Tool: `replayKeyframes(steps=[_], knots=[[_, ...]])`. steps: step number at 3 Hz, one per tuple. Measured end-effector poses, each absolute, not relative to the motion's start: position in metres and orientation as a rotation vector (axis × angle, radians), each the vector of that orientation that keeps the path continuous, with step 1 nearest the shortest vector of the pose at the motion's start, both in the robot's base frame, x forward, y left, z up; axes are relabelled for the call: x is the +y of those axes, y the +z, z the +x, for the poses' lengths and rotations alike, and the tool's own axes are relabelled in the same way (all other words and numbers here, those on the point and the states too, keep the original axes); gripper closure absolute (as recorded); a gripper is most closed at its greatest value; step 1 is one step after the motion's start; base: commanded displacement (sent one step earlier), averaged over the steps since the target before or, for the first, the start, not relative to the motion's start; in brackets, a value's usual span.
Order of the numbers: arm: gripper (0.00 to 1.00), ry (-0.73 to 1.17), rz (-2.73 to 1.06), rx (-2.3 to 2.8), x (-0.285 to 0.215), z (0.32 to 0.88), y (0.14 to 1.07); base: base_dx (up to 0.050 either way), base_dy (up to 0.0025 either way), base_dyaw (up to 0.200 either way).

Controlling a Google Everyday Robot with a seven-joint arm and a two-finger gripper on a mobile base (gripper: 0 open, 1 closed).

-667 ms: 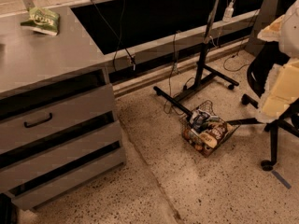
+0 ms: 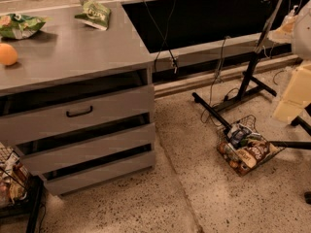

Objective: Pick green jalapeno chip bag

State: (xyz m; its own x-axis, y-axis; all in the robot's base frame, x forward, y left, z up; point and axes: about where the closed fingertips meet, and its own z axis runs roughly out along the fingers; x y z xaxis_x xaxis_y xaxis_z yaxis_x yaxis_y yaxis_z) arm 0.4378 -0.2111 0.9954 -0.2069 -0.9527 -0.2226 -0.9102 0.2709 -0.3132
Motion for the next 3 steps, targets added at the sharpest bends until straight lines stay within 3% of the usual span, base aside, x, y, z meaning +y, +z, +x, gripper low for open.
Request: replayKeyframes(steps=[3], knots=[[0.00,-0.160,-1.692,2.180,-0.2110,0.4378,0.9955,0.000,-0.00011,0.098]])
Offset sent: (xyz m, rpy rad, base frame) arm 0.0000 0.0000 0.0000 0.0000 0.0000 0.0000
